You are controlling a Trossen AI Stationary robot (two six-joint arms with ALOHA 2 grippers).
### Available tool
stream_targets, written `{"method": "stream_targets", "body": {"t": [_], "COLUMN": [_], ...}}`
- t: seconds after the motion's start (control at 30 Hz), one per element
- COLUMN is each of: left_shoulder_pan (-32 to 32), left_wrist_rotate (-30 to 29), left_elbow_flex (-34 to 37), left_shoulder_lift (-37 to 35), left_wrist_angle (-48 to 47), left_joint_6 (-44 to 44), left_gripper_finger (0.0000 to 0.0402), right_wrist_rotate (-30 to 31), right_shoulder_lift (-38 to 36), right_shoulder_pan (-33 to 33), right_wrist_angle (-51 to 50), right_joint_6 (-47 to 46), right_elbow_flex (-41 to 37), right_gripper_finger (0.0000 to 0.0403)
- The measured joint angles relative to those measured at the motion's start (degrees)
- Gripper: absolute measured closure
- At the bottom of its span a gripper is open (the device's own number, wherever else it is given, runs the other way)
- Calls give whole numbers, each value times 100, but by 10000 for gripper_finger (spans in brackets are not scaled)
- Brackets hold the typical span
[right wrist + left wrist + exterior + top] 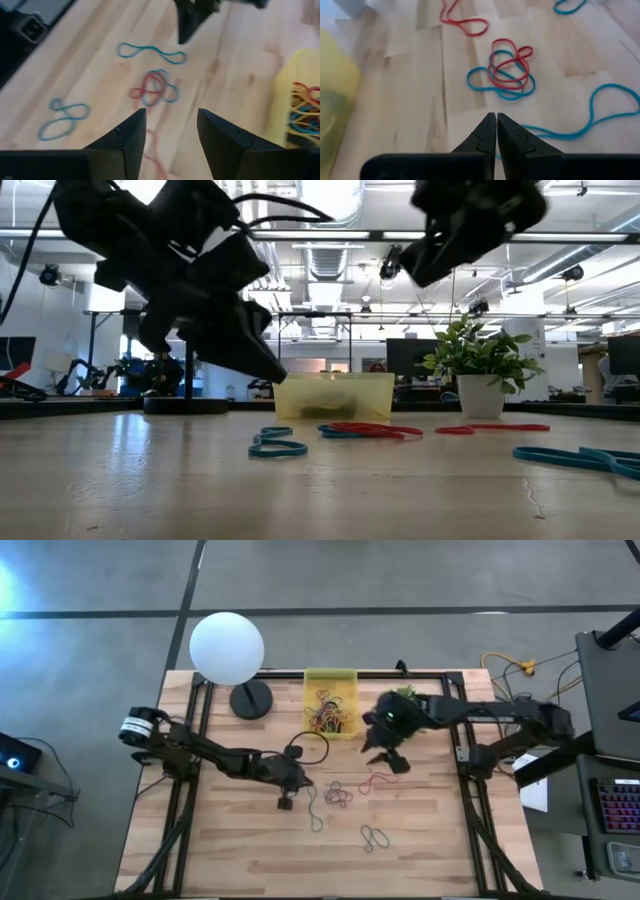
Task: Pick and place rubber bands into bin
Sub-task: Put the red rubber band into the yellow bin
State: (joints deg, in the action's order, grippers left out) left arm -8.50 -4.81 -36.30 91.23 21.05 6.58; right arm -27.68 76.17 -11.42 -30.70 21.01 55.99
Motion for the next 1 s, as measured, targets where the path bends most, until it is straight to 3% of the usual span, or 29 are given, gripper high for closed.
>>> {"method": "stream_targets", "body": {"t": [0.17,0.3,0.57,1.0], "left_shoulder_pan": [31,42,99,180], "left_wrist_rotate": [303,340,332,358], "left_elbow_flex": [-384,-745,-1235,-1977], "left_shoulder_lift": [353,591,702,1413], "left_wrist_angle": [-321,-844,-979,-1100], "left_joint_6": [366,484,311,-326], "left_gripper_finger": [395,363,304,300], "right_wrist_rotate": [0,60,788,990], "right_shoulder_lift": [-918,-1654,-2863,-3771], "right_shoulder_pan": [477,759,1037,1147], "right_wrist_angle": [583,1135,1544,2332], "right_joint_6": [-552,-946,-1647,-1893], "right_elbow_flex": [-814,-1470,-2521,-3618], "right_gripper_finger": [246,250,253,253]}}
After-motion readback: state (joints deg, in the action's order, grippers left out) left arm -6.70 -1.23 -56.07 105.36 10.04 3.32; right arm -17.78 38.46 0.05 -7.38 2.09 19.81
